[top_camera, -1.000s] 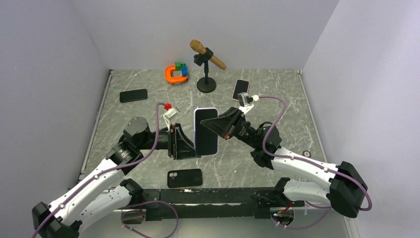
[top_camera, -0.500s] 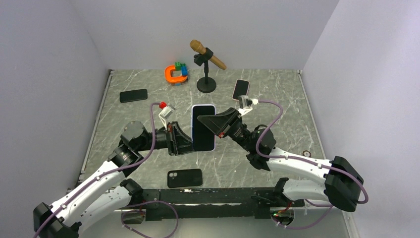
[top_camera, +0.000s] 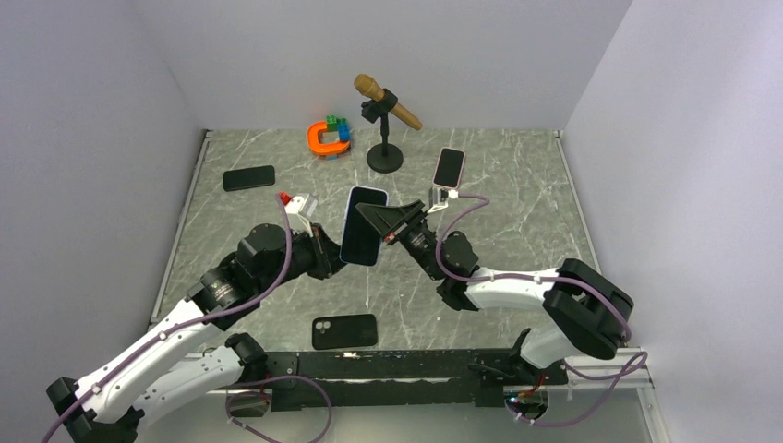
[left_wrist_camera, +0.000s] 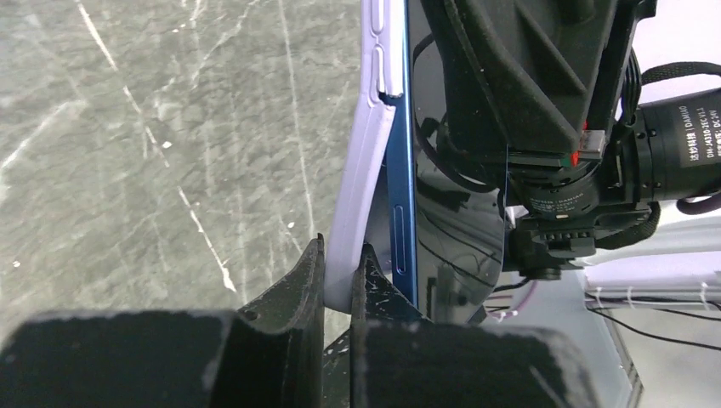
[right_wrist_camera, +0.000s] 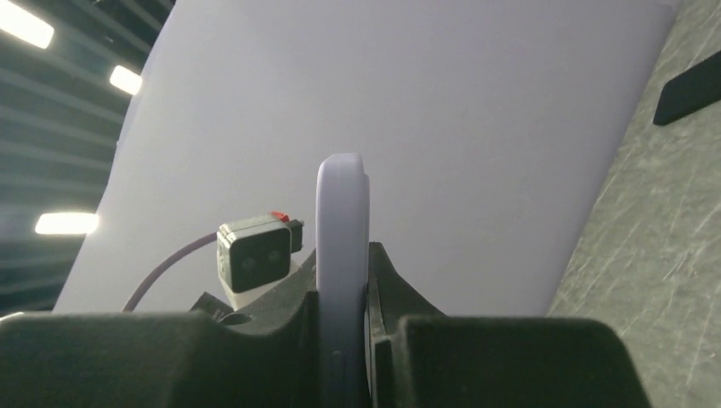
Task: Take the phone out of the phone case
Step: Remove the phone case from the phone.
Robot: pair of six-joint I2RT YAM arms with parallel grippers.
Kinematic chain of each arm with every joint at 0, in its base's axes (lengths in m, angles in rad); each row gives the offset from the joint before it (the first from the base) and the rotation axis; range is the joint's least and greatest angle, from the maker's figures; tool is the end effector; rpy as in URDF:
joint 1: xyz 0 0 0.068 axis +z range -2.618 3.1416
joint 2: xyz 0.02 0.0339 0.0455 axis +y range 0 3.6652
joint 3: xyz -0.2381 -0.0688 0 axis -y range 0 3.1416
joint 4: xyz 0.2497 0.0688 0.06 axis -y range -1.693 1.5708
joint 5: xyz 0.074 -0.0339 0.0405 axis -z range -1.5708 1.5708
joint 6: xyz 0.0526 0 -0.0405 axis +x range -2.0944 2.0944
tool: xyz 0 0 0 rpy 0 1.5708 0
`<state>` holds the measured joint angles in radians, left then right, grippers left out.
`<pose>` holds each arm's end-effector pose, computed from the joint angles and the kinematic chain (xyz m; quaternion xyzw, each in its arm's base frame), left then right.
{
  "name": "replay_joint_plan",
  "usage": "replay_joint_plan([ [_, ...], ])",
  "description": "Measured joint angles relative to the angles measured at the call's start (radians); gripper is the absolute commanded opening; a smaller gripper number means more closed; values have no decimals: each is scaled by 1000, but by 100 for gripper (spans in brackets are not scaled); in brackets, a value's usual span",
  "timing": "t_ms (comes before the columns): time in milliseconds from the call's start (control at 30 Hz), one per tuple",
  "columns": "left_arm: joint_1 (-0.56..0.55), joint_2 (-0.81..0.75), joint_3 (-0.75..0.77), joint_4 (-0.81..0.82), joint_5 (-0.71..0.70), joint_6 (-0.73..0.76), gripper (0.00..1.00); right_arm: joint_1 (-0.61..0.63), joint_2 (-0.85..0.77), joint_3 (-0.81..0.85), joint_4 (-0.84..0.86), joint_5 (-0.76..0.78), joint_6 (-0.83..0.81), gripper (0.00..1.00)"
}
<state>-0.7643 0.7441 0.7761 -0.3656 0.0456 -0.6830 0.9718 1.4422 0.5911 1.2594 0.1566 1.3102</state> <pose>0.1514 -0.1485 0.3013 0.0463 0.8133 -0.3978 0.4222 0.1843 0.2554 0.2514 0.1566 0.5286 0.7395 0.3862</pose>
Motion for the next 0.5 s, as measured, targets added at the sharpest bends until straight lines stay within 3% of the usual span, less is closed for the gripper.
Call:
replay_joint_plan([
  [67,0,-13,-4,-11,-1,5,0,0,13,2,3,-4,27,0],
  [100,0,-21,-4,-12,9,10,9,0,13,2,6,-9,30,0],
  [200,7,-39,6,-19,80,24,48,-2,-10,-14,22,-36,31,0],
  [267,16,-39,21,-23,142,45,79,-10,-91,-65,-4,-89,28,0],
  [300,27,-39,29,-23,166,59,87,-16,-137,-93,-22,-111,21,0],
  [433,48,-43,47,-27,303,74,91,-53,-359,-150,-173,-197,-10,0],
  [500,50,-63,48,-31,360,78,86,-75,-437,-166,-240,-223,-25,0],
])
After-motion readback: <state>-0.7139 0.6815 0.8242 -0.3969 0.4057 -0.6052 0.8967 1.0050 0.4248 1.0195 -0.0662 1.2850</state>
